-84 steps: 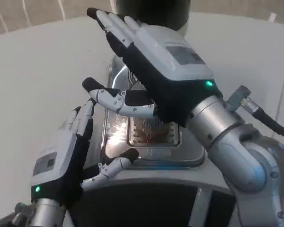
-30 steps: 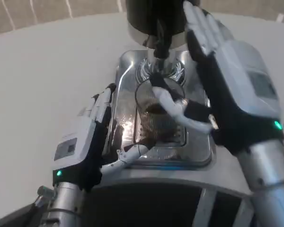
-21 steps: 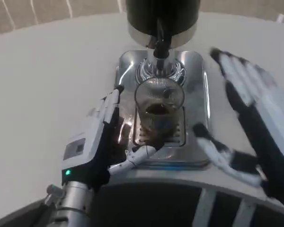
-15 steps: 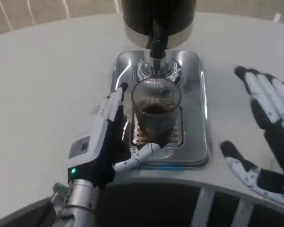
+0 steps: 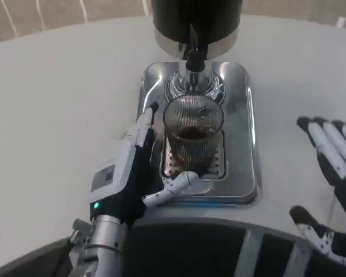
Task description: Grasp the cup under the faucet to collect the drink, then remove the cup.
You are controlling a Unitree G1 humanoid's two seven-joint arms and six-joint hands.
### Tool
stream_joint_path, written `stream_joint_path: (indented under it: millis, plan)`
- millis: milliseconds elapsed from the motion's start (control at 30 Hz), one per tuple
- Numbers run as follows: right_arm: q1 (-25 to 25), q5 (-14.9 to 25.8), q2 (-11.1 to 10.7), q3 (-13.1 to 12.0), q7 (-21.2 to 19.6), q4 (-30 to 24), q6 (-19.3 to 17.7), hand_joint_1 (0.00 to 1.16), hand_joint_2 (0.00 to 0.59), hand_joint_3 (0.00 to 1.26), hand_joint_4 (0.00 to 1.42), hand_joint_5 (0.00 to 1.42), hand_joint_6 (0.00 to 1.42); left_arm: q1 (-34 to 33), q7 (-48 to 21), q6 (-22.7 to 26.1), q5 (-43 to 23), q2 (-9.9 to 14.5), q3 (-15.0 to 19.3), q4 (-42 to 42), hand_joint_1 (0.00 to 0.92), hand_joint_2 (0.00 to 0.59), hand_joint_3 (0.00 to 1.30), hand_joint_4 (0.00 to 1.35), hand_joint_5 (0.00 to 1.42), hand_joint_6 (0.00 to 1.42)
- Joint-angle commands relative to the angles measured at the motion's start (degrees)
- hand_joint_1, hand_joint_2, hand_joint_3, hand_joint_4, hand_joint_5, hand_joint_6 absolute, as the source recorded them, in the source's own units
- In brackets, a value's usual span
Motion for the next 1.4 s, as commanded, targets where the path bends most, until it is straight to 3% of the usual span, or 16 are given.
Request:
stream_joint_path:
  millis: [33, 233, 367, 600, 867, 1400]
  plan:
    - [1.36, -1.74, -0.84, 0.69, -2.74, 3.78, -3.25, 0.73, 0.421, 0.0, 0.0, 0.0, 0.0, -1.02, 2.01, -1.74, -0.28, -0.59, -0.83, 2.73, 0.185, 0.055, 0.0, 0.0, 0.07, 0.11]
    - [2.87, -1.52, -0.54, 1.31, -7.43, 9.34, -6.45, 0.73, 0.418, 0.0, 0.0, 0.0, 0.0, -2.6, 3.38, -3.47, -0.42, -0.77, -1.23, 5.84, 0.179, 0.051, 0.0, 0.0, 0.08, 0.12]
    - [3.65, -2.18, -0.05, 2.24, -8.51, 10.51, -6.55, 0.73, 0.418, 0.0, 0.0, 0.0, 0.0, -3.51, 4.73, -4.56, -0.47, -0.93, -1.51, 7.53, 0.189, 0.054, 0.0, 0.0, 0.09, 0.13]
    - [4.76, -3.71, 0.96, 4.03, -7.68, 9.2, -5.76, 0.73, 0.417, 0.0, 0.0, 0.0, 0.0, -5.31, 7.44, -6.91, -0.9, -1.67, -2.12, 10.39, 0.235, 0.058, 0.0, 0.0, 0.13, 0.17]
    - [5.83, -3.79, 1.84, 4.36, -6.46, 7.06, -4.62, 0.73, 0.417, 0.0, 0.0, 0.0, 0.0, -7.51, 9.51, -7.66, 0.19, -2.06, -3.99, 12.86, 0.29, 0.058, 0.0, 0.0, 0.16, 0.21]
    - [7.1, -3.97, 3.18, 4.65, -5.67, 4.89, -2.95, 0.72, 0.413, 0.0, 0.0, 0.0, 0.0, -12.09, 8.38, -10.48, -0.77, -2.41, -6.11, 18.34, 0.28, 0.05, 0.0, 0.0, 0.2, 0.25]
